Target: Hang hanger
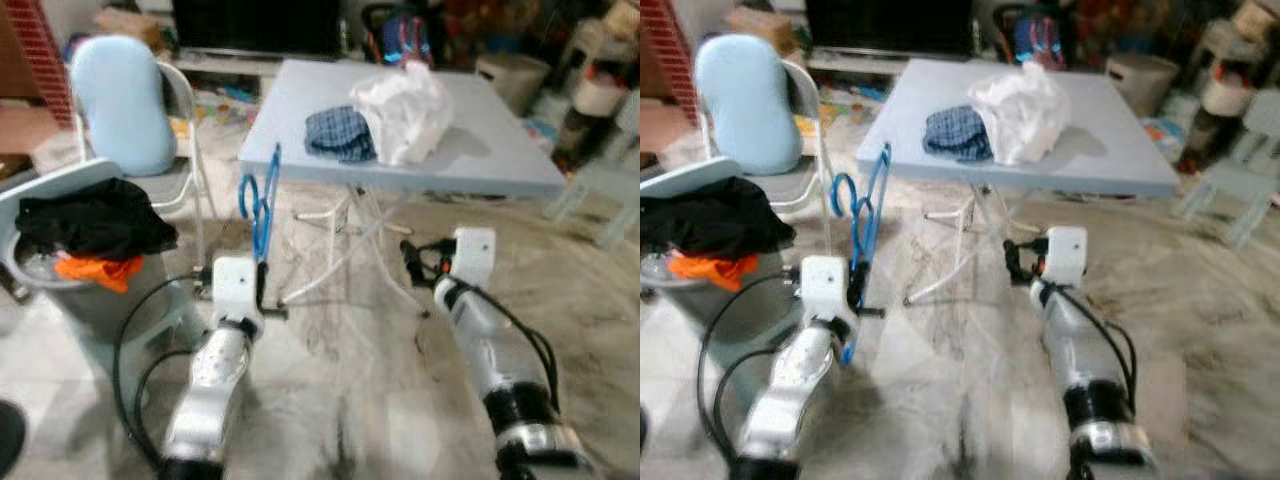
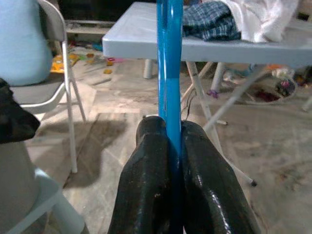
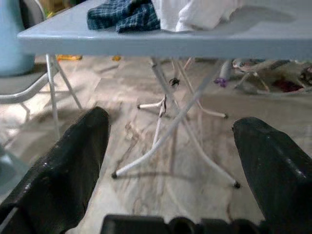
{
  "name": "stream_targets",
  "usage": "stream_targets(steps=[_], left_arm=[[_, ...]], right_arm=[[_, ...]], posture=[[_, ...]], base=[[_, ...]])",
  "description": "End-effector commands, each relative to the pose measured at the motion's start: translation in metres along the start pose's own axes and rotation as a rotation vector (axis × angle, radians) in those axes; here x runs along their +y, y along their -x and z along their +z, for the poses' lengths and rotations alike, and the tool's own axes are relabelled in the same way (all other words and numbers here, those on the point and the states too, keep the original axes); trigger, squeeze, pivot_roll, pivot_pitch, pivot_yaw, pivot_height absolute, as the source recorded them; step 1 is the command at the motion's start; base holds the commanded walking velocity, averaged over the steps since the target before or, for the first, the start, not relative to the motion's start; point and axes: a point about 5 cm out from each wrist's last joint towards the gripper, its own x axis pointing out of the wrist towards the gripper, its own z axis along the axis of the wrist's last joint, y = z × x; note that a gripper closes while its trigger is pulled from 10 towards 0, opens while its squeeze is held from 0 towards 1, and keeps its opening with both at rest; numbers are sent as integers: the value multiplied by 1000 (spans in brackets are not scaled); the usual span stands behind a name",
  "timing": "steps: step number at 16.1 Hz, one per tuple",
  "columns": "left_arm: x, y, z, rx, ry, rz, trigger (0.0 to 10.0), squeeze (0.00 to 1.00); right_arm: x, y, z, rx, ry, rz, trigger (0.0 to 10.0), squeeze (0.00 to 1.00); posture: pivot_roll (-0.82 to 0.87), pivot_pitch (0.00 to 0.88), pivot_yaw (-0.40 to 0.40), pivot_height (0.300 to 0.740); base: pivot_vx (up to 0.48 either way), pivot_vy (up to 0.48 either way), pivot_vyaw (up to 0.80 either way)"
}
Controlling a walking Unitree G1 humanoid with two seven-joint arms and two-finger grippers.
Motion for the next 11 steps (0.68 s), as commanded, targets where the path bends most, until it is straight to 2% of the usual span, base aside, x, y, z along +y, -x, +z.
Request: stream_targets(steps=[1, 3, 4, 6, 7, 8, 10, 11], left_arm=[[2, -3, 5, -13, -16, 5, 10000, 0], [4, -2, 5, -16, -22, 0, 10000, 0], [3, -3, 5, -6, -32, -28, 10000, 0], [-1, -2, -6, 81, -55, -132, 10000, 0], [-1, 1, -19, 183, -100, -222, 10000, 0], [7, 7, -31, 276, -172, -335, 10000, 0], [15, 17, -40, 358, -257, -477, 10000, 0], [18, 24, -46, 397, -340, -566, 10000, 0]], right_arm=[[1, -1, 12, -64, 9, 10, 10000, 0], [3, 0, 8, -49, 40, 4, 10000, 0], [6, 2, 7, -56, 24, 49, 10000, 0], [9, 4, 14, -99, 110, 132, 10000, 0], [7, 5, 20, -116, 232, 195, 10000, 0], [-1, 5, 31, -113, 460, 304, 10000, 0], [-13, 8, 40, -84, 654, 428, 10000, 0], [-21, 12, 44, -56, 750, 496, 10000, 0]], posture=[[80, 0, -70, 740], [79, 0, -63, 740], [81, 0, -62, 740], [85, 0, -61, 740], [87, 0, -61, 740], [84, 2, -55, 740], [84, 4, -52, 740], [83, 8, -50, 740]], base=[[0, 0, 0], [0, 0, 0], [0, 0, 0], [0, 0, 0], [0, 0, 0], [0, 0, 0], [0, 0, 0], [0, 0, 0]])
